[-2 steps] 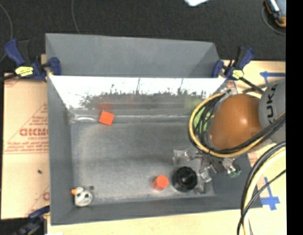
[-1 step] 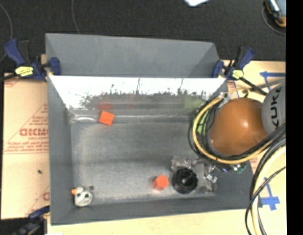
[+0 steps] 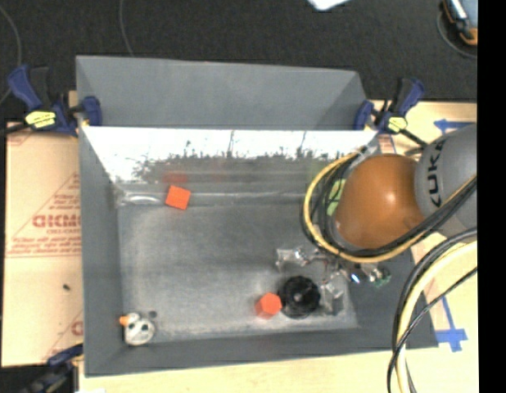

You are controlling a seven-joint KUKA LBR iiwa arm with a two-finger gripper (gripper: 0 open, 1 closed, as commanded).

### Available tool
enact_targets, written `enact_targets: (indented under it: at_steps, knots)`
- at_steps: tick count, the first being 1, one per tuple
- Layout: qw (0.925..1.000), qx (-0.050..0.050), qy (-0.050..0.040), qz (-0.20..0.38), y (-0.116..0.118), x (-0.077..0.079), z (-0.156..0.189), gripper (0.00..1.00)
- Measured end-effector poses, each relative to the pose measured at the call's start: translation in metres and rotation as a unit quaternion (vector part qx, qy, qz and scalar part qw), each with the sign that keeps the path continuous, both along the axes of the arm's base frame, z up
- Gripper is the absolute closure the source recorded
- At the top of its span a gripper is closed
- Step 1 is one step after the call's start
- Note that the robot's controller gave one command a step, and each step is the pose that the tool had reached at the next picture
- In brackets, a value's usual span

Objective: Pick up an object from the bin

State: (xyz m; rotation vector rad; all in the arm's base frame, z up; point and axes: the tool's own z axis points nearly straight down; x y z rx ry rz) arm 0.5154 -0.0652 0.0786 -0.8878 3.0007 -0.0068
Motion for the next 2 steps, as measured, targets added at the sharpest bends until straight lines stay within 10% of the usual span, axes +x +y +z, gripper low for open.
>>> enact_targets:
  at_steps: [1, 2]
  knots:
    - [0.9987, 0.000, 0.0004, -0.051, 0.005, 0.015, -0.003, 0.00]
    - [0.9979, -0.001, 0.0005, 0.065, 0.027, 0.016, -0.006, 0.00]
